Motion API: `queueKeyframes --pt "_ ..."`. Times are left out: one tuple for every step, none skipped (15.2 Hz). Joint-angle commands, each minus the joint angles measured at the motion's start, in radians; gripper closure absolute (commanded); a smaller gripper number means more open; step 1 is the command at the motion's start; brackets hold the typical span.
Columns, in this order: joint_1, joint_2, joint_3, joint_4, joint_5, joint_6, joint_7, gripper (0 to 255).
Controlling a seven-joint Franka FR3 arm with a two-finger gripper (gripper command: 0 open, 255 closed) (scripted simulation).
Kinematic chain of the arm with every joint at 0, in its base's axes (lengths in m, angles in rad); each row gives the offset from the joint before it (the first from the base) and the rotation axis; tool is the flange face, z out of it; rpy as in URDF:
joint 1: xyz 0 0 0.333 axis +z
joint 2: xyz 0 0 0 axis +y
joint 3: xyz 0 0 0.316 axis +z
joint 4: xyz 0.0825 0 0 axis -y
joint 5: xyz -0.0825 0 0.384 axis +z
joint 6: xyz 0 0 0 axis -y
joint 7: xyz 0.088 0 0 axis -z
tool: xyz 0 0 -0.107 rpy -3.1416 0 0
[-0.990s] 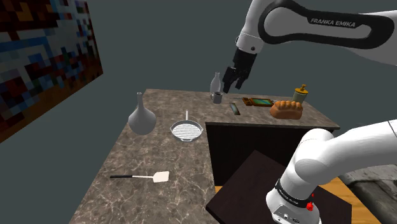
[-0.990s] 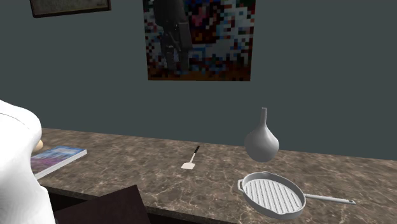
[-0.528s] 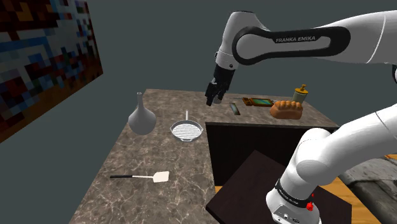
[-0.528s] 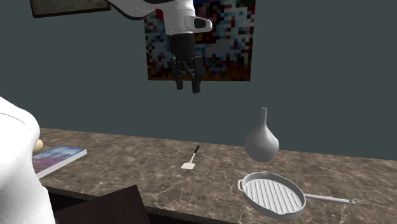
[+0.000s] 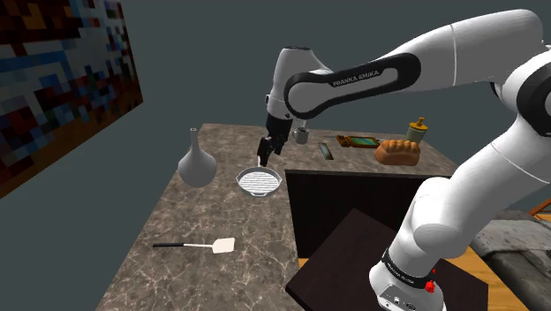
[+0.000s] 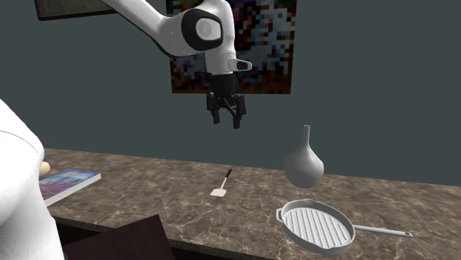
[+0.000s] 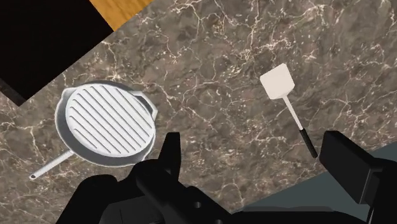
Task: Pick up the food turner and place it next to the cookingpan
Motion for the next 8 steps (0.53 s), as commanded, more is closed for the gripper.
queueKeyframes --pt "0.009 0.063 0.008 0.011 -0.004 0.05 -0.02 0" --pt "0.014 0.097 0.015 0.021 -0.007 0.071 -0.025 0" --pt "0.019 0.131 0.021 0.032 -0.01 0.092 -0.031 0" --pt "0.024 0.166 0.027 0.044 -0.015 0.113 -0.036 0" --pt "0.029 0.201 0.033 0.058 -0.02 0.132 -0.04 0" --pt "0.034 0.236 0.039 0.072 -0.026 0.151 -0.044 0" --pt "0.039 0.271 0.045 0.087 -0.032 0.168 -0.048 0" --pt "0.044 0.306 0.051 0.103 -0.04 0.185 -0.051 0"
